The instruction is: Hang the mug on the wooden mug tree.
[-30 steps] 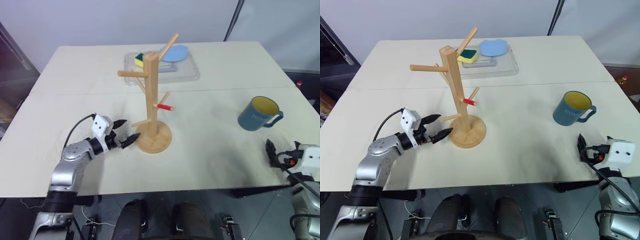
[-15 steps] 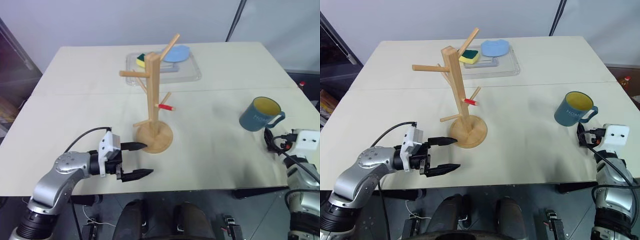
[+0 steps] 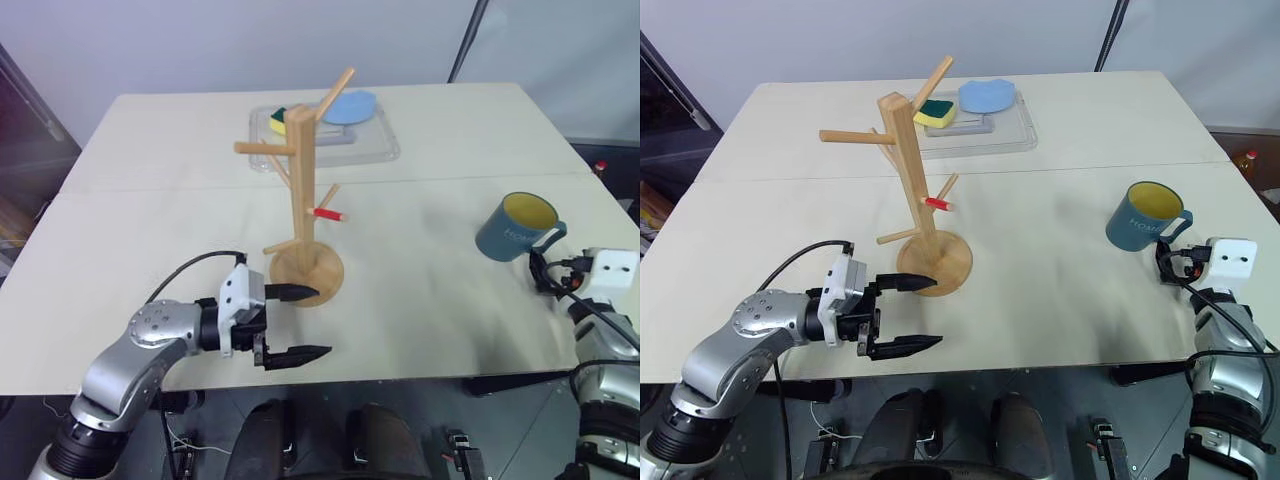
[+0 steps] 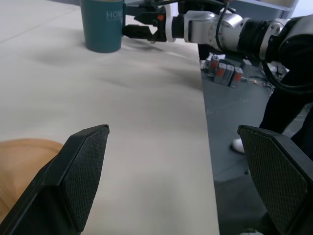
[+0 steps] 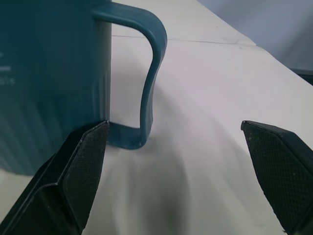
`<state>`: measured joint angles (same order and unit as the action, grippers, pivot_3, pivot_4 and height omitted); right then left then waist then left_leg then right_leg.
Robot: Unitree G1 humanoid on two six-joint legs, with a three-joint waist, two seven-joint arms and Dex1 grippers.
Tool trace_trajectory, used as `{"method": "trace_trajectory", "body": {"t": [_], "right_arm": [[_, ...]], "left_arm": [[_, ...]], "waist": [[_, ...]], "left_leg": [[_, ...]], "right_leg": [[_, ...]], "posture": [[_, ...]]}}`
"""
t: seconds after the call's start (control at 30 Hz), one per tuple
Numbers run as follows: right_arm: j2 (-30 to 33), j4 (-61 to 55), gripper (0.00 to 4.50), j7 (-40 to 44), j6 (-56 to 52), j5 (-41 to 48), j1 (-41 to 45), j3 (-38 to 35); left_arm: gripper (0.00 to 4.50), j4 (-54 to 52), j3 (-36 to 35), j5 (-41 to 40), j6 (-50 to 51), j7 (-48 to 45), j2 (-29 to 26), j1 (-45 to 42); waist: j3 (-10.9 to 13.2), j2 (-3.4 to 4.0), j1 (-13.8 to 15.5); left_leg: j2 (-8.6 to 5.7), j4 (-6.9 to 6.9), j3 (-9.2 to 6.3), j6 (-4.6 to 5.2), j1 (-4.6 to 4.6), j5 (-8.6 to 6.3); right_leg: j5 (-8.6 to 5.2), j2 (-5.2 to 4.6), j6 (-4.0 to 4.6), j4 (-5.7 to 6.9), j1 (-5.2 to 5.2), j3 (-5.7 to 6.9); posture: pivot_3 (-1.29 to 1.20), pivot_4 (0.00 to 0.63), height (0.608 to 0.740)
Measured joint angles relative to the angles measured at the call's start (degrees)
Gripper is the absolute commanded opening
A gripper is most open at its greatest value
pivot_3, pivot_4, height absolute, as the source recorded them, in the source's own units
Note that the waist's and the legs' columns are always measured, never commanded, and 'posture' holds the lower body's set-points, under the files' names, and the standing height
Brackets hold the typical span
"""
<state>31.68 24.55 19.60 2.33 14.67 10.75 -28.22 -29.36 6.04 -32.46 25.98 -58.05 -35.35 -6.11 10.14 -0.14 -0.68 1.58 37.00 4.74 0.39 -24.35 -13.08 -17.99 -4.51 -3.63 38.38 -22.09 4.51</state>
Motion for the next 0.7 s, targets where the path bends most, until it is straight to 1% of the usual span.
{"method": "trace_trajectory", "body": {"t": [0.3, 0.37, 0.43, 0.6, 0.63, 0.7], "right_arm": [[0.82, 6.09, 4.47, 0.97, 2.36, -0.74, 3.92, 1.09], [0.87, 7.69, 3.95, 1.27, 3.04, -0.92, 4.82, 1.38], [0.95, 8.93, 3.22, 1.78, 3.49, -0.96, 5.76, 1.85], [1.06, 10.71, 0.44, 3.61, 4.46, -0.91, 7.12, 2.32], [1.07, 10.75, 0.04, 3.86, 4.51, -0.91, 7.12, 2.34], [1.29, 10.8, 0.04, 4.33, 4.82, -0.86, 7.13, 2.59]], "left_arm": [[4.5, -0.01, 0.02, -0.18, 0.71, 1.55, 0.37, -0.72], [4.5, -0.02, 0.01, -0.18, 0.74, 2.02, 0.51, -0.73], [4.5, -0.02, 0.01, -0.16, 0.67, 2.26, 0.61, -0.67], [4.5, 0.01, 0.06, 0.71, -0.66, 2.37, 0.83, 0.95], [4.5, 0.08, 0.09, 0.86, -0.84, 2.35, 0.94, 1.27], [4.5, 0.23, 0.24, 1.27, -1.73, 2.32, 1.14, 1.6]], "waist": [[0.0, 0.0, -0.05], [0.0, 0.0, -0.05], [0.0, 0.0, -0.07], [0.0, 0.0, -0.02], [0.0, 0.0, -0.01], [0.0, 0.0, -0.01]], "left_leg": [[0.0, 0.01, 0.0, 0.0, 0.01, 0.0], [0.0, 0.01, 0.01, 0.0, 0.01, 0.01], [0.0, 0.01, 0.0, -0.01, 0.02, 0.01], [0.0, 0.02, 0.01, 0.0, 0.02, 0.0], [0.0, 0.02, 0.01, 0.0, 0.02, 0.0], [0.0, 0.02, 0.01, 0.0, 0.02, 0.0]], "right_leg": [[0.0, 0.01, 0.0, 0.0, 0.01, 0.0], [0.0, 0.01, 0.0, 0.0, 0.02, -0.01], [0.0, 0.01, 0.0, 0.0, 0.02, -0.01], [0.0, 0.0, 0.0, 0.0, 0.03, -0.01], [0.0, 0.0, 0.0, 0.0, 0.03, -0.01], [0.0, 0.0, 0.0, 0.0, 0.03, -0.01]], "posture": [[0.0, 0.15, 0.74], [0.0, 0.15, 0.74], [0.0, 0.15, 0.74], [0.0, 0.15, 0.74], [0.0, 0.15, 0.74], [0.0, 0.15, 0.74]]}}
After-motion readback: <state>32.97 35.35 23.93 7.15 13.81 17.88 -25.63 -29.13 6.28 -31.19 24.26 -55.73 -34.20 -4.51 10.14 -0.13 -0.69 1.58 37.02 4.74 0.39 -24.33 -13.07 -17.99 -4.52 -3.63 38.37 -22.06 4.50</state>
